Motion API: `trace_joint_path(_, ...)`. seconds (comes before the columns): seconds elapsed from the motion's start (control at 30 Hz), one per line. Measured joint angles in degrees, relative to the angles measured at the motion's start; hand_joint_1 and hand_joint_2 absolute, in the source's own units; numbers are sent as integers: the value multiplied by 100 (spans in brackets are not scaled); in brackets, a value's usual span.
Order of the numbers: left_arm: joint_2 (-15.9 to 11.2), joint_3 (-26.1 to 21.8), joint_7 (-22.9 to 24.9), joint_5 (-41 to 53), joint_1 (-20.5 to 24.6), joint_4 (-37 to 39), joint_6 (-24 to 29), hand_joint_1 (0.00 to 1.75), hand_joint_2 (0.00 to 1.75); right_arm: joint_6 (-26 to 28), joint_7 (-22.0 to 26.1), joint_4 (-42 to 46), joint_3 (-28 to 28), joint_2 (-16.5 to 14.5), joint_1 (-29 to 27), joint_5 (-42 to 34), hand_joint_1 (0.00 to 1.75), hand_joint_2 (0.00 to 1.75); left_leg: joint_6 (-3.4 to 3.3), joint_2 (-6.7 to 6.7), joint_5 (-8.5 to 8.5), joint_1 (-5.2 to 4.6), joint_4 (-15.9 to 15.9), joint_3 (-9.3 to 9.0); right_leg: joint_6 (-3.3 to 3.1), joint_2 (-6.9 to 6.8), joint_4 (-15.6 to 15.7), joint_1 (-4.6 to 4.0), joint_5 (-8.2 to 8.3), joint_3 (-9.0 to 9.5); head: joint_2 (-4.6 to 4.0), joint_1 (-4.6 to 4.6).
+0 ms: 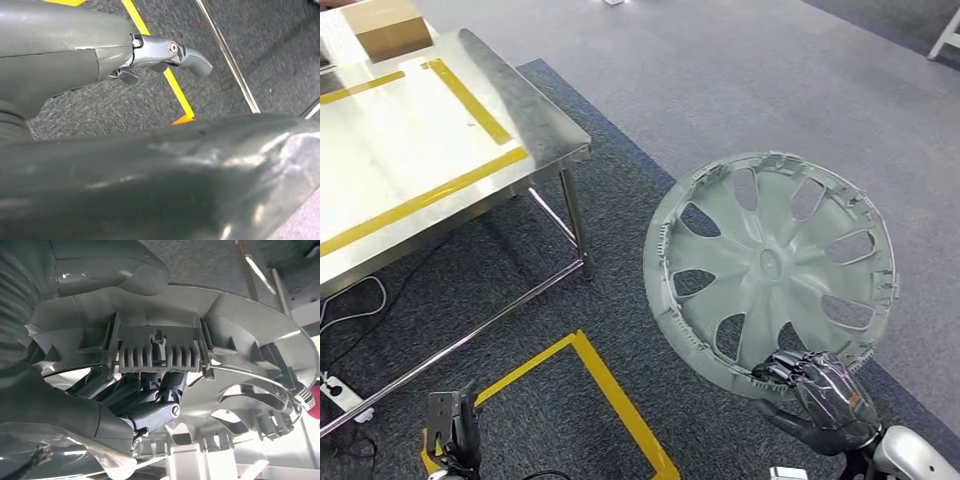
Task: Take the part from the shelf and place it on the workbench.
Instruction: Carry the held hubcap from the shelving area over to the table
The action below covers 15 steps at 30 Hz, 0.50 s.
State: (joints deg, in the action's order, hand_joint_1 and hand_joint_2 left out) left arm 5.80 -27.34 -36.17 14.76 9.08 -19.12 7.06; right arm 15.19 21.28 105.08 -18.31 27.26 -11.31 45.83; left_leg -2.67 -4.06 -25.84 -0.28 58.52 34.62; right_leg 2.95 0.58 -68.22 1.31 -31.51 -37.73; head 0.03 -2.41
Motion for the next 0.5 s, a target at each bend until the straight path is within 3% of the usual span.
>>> trace_joint_path(0.07,1,1,0,3,7,0,1,0,0,1,1,-3,1,0,-1,-1,175,175,35,-148,-5,4,27,22,-14,287,711,38,296,310,0,-4)
trace_joint_path(0.13,1,0,0,6,7,0,3,0,0,3,4,-6,0,0,-8,5,175,175,103,-280,17,23,46,89,-29,456,954,51,302,433,1,-8)
trace_joint_path(0.2,-9,-1,0,10,-14,0,5,0,0,5,4,-5,1,0,-1,10,175,175,180,-392,36,50,46,132,-76,336,982,44,308,460,1,-7)
trace_joint_path(0.27,-9,1,0,17,-22,0,5,0,0,13,-4,0,5,0,-8,9,175,175,243,-197,-94,32,233,214,-148,176,1021,54,313,507,0,-35)
trace_joint_path(0.33,8,3,0,27,-3,0,2,0,0,34,-11,19,18,3,-79,14,175,175,287,172,-420,26,846,486,-206,-4,1037,36,296,549,-1,-66)
trace_joint_path(0.4,26,4,2,43,-3,0,5,0,0,70,-13,50,27,8,-170,24,175,175,314,325,-671,49,1511,790,-229,-182,1034,11,269,574,-1,-71)
trace_joint_path(0.43,32,4,4,53,-11,0,11,0,0,87,-14,65,29,11,-204,27,175,175,318,347,-660,55,1619,834,-230,-261,1033,4,256,588,-1,-72)
trace_joint_path(0.47,36,4,5,61,-19,0,18,0,0,102,-18,79,31,14,-228,28,175,175,313,363,-547,57,1511,772,-227,-332,1033,-1,241,605,0,-73)
trace_joint_path(0.5,36,4,7,68,-22,0,25,0,0,113,-22,89,34,17,-245,28,175,175,293,409,-350,52,1182,596,-220,-402,1032,-7,224,631,0,-73)
